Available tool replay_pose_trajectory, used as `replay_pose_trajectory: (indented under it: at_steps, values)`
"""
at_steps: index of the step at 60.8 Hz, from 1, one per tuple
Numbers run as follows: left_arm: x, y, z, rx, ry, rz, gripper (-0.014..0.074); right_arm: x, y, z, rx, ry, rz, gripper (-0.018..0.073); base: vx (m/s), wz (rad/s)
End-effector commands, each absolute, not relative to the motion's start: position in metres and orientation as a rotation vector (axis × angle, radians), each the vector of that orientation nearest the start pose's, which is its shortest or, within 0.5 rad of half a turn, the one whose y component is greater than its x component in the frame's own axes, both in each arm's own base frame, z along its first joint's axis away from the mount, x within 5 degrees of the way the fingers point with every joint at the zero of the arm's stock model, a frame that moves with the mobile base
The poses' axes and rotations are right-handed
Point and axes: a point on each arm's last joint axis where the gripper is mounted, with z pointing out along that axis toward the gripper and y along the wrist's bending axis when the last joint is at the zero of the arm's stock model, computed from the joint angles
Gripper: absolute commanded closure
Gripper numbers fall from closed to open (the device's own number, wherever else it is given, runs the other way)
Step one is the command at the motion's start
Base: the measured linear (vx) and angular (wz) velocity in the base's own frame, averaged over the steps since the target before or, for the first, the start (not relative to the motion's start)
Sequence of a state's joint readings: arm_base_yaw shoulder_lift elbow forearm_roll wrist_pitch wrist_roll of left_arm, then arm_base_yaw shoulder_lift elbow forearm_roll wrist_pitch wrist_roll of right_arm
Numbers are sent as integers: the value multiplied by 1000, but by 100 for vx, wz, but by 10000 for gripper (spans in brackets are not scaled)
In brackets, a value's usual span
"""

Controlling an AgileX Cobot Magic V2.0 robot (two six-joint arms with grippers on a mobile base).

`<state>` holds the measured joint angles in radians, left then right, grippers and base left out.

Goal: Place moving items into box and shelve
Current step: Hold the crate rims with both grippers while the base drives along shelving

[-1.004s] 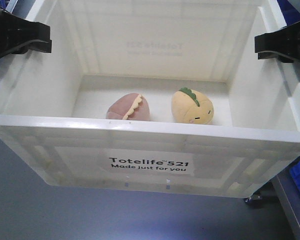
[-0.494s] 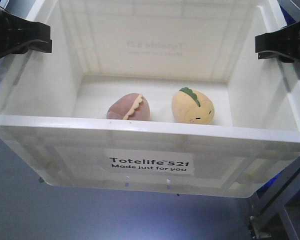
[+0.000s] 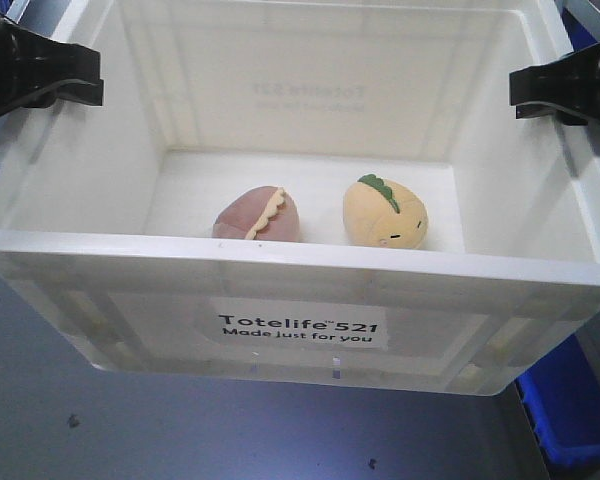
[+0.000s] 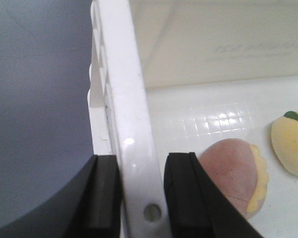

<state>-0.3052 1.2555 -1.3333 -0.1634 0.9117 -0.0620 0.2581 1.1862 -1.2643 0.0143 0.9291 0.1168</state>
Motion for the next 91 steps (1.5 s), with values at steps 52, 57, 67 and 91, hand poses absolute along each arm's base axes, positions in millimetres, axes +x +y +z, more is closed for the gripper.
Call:
replay_pose_trajectory:
  at_steps: [52, 57, 67, 91]
  values:
    - [236, -88, 442, 214, 2098, -436, 603, 229, 58, 429, -172, 2133, 187, 564, 29, 19]
    - [236, -88, 442, 214, 2098, -436, 603, 229, 58, 429, -172, 2133, 187, 564, 24, 26]
    - [236, -88, 442, 214, 2098, -436, 603, 229, 58, 429, -172, 2133, 187, 564, 23, 26]
    - [236, -88, 442, 214, 2098, -436, 603, 229, 58, 429, -172, 2133, 187, 564, 19, 29]
